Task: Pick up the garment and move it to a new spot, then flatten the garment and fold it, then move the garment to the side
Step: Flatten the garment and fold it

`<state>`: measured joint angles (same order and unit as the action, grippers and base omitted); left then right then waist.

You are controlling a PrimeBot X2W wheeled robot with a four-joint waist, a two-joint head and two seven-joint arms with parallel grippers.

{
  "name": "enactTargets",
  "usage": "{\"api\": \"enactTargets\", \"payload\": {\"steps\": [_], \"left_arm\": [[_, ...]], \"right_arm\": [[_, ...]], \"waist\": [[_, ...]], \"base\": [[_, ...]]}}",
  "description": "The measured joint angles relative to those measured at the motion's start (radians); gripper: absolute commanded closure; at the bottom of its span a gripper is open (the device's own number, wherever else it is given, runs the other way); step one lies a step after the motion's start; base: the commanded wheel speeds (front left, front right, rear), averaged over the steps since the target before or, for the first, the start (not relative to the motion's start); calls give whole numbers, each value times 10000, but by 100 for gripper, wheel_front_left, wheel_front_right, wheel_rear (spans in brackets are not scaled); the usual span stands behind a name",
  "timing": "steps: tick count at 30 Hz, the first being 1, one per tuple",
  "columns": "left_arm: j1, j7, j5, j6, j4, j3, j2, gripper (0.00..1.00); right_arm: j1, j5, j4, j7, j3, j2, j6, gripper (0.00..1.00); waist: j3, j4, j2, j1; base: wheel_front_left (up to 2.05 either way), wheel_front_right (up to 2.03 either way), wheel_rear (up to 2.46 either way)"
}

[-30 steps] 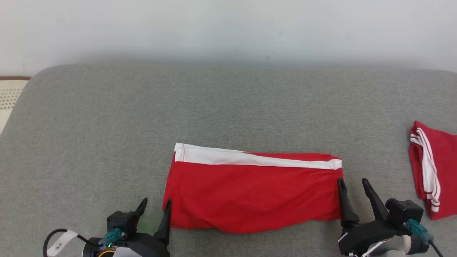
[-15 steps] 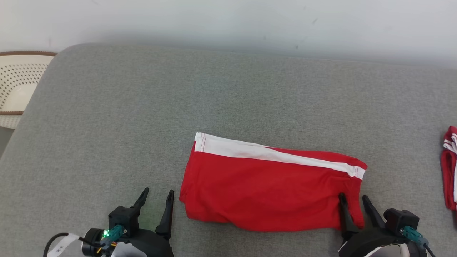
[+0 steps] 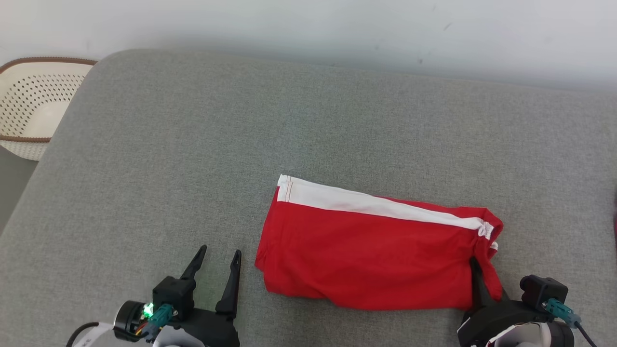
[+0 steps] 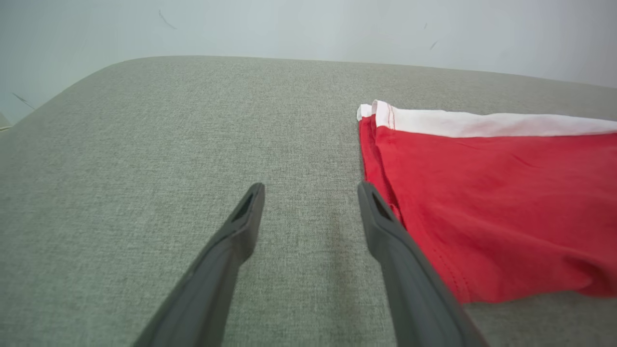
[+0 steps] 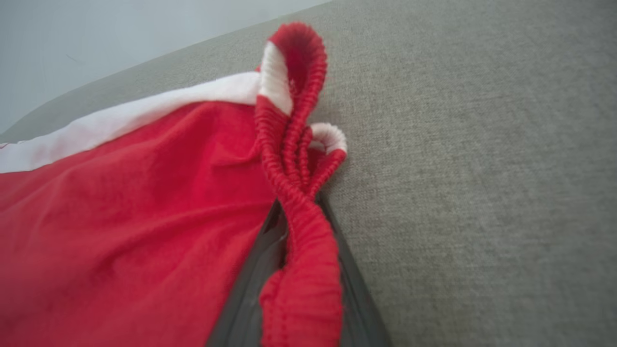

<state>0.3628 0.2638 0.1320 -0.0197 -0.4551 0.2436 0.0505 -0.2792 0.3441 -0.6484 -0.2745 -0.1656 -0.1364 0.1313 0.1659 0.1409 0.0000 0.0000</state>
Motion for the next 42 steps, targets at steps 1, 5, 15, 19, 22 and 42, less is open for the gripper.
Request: {"api": "enactTargets", "payload": {"steps": [1, 5, 15, 19, 22, 42], "left_arm": [[-45, 0, -10, 0, 13, -10, -2, 0], [-156, 0, -25, -10, 25, -69, -2, 0], [-359, -2, -54, -84, 123, -67, -4, 0], [-498, 0, -46, -84, 119, -52, -2, 0], [-556, 0, -38, -69, 150, -13, 2, 0], [-753, 0, -98, 94, 155, 46, -4, 0]], "right_arm": [[4, 0, 12, 4, 17, -13, 2, 100], [46, 2, 153, 54, 190, -27, 6, 100], [222, 2, 207, 107, 782, -591, 4, 100], [186, 0, 199, 107, 740, -974, 2, 100], [15, -144, 291, 109, 468, -1277, 2, 100], [-249, 3219, 2543, 109, -3695, -1225, 0, 100]], "waist": [[-10, 4, 1, 0], [-85, -33, 1, 0], [-338, -431, 1, 1], [-432, -647, 1, 0], [-491, -795, 1, 1], [-688, -966, 1, 0]], "base": [[0, 0, 0], [0, 0, 0], [0, 0, 0], [0, 0, 0], [0, 0, 0], [0, 0, 0]]}}
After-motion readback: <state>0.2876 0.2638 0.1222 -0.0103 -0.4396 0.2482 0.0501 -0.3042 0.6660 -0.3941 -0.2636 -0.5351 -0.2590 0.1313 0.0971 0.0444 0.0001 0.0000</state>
